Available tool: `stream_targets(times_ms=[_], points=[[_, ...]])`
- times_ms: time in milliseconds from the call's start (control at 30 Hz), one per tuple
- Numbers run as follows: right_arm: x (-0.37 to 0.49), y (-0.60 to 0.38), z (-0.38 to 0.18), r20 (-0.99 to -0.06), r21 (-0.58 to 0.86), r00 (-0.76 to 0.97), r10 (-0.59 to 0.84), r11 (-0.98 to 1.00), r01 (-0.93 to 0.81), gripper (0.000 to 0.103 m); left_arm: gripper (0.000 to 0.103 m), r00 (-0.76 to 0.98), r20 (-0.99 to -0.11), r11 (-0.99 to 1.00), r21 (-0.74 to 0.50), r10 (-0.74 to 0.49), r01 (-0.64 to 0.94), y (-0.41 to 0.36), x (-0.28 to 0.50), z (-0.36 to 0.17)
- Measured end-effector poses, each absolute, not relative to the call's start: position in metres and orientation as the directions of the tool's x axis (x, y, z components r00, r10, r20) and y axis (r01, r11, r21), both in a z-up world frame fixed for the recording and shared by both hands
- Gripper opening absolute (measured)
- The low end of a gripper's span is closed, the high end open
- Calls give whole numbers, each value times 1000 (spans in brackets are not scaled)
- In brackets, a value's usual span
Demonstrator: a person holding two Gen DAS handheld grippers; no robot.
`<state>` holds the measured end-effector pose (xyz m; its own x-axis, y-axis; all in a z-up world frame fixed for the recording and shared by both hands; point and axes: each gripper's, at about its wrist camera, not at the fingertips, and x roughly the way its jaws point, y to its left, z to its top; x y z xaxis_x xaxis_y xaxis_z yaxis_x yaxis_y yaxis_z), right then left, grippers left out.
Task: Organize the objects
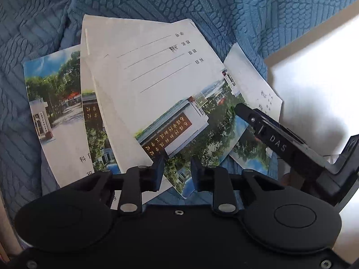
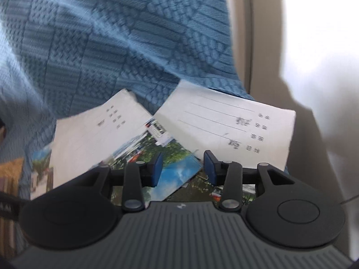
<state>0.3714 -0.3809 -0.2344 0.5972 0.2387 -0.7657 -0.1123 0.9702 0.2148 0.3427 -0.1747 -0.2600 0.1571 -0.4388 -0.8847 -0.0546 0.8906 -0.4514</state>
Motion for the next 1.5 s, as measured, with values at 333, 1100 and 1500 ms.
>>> stream_targets(times_ms=[333, 1100, 1500], points=[[366, -431, -239, -646, 581, 614, 452, 814, 12, 43, 22, 159, -893, 902, -431, -420, -38, -179, 344, -255], [348, -353, -224, -528, 784, 525, 667, 621, -1, 4, 61, 254, -741, 662, -671, -622, -336, -99, 293, -273], [333, -345, -197, -524, 815, 554, 647, 570, 105, 4, 68, 311, -493, 285, -801, -812, -526, -76, 259, -313]])
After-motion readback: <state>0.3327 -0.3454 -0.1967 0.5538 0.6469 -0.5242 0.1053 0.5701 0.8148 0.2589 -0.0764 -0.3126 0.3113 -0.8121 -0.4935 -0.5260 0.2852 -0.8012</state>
